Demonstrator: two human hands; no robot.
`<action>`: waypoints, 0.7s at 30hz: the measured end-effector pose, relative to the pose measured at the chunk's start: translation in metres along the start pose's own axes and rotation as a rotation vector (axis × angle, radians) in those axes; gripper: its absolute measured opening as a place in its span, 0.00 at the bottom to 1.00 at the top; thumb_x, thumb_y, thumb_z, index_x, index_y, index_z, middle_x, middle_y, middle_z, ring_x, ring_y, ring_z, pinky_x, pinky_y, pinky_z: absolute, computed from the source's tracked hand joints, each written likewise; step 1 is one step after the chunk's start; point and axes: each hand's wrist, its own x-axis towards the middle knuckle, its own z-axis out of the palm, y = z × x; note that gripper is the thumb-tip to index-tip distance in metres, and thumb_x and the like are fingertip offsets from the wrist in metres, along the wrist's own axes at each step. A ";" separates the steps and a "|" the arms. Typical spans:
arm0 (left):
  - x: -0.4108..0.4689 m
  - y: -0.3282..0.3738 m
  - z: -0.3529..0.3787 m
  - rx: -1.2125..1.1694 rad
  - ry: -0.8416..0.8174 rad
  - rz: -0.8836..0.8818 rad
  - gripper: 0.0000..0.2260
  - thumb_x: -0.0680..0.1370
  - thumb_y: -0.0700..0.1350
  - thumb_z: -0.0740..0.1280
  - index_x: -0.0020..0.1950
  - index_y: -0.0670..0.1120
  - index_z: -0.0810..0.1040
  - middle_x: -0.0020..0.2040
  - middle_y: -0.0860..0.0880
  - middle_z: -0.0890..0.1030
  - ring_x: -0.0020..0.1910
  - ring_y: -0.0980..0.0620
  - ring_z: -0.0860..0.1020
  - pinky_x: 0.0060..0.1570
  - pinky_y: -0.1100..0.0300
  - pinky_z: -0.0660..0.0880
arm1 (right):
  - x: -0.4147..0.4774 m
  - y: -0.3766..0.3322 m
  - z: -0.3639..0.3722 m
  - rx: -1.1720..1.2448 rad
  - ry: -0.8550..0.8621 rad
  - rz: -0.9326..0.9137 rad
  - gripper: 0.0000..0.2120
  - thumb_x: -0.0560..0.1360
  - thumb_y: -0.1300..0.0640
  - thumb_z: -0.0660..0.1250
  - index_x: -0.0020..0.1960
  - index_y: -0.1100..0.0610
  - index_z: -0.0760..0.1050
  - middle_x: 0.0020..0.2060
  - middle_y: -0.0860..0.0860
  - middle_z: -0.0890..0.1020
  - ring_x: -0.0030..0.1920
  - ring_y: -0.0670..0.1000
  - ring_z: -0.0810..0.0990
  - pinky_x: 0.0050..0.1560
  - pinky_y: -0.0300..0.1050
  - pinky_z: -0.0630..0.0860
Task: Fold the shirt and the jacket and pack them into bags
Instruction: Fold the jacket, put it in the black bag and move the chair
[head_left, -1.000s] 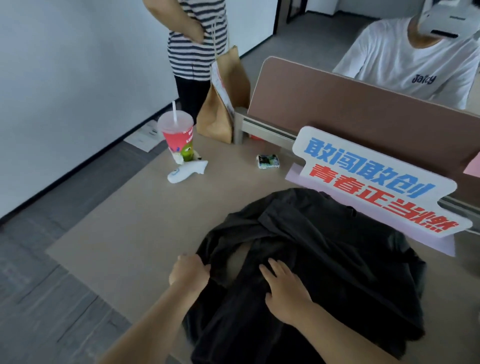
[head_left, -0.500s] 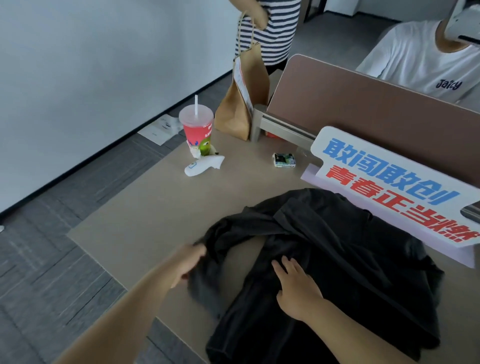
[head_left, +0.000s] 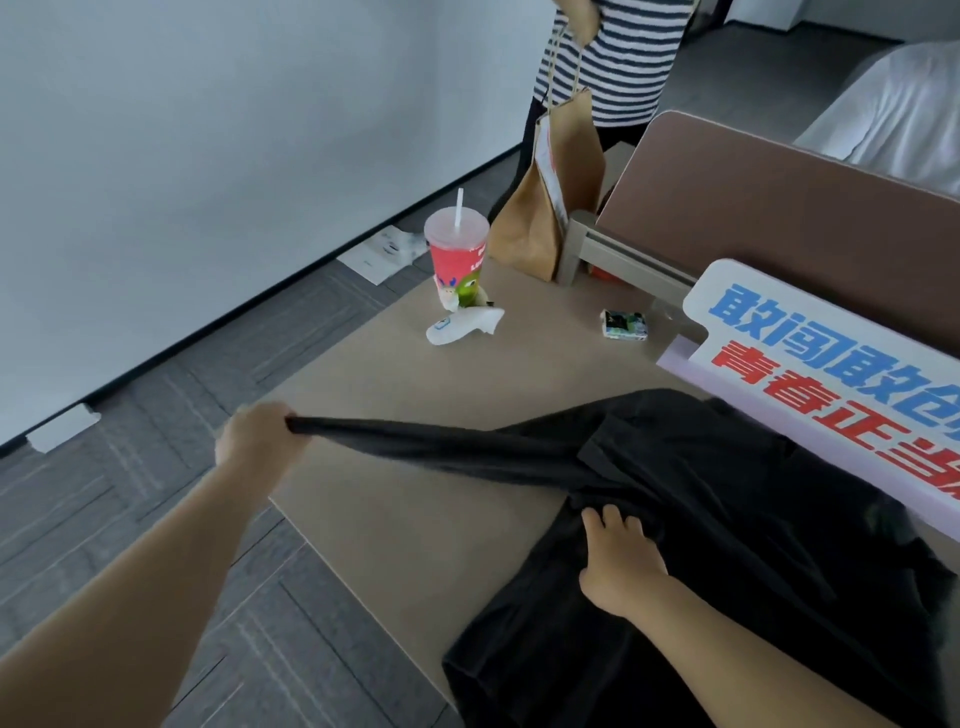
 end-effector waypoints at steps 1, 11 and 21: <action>-0.001 0.002 -0.007 -0.076 0.036 -0.062 0.13 0.77 0.48 0.64 0.33 0.45 0.75 0.30 0.46 0.77 0.30 0.47 0.76 0.32 0.59 0.71 | 0.000 -0.001 0.000 -0.003 -0.011 0.007 0.34 0.76 0.54 0.63 0.76 0.54 0.50 0.72 0.55 0.58 0.70 0.58 0.62 0.66 0.49 0.68; -0.104 0.143 -0.071 -0.791 -0.706 0.278 0.05 0.76 0.47 0.69 0.48 0.45 0.79 0.42 0.46 0.83 0.42 0.49 0.82 0.48 0.57 0.78 | -0.023 -0.037 -0.074 0.729 0.224 -0.354 0.41 0.70 0.46 0.72 0.75 0.45 0.52 0.72 0.47 0.58 0.69 0.46 0.66 0.62 0.40 0.70; -0.141 0.282 -0.062 -1.437 -0.981 0.563 0.17 0.77 0.55 0.59 0.47 0.48 0.83 0.42 0.51 0.85 0.37 0.54 0.83 0.39 0.59 0.79 | -0.090 0.115 -0.107 1.802 0.748 0.316 0.10 0.78 0.71 0.59 0.56 0.69 0.76 0.32 0.53 0.72 0.37 0.51 0.78 0.31 0.24 0.67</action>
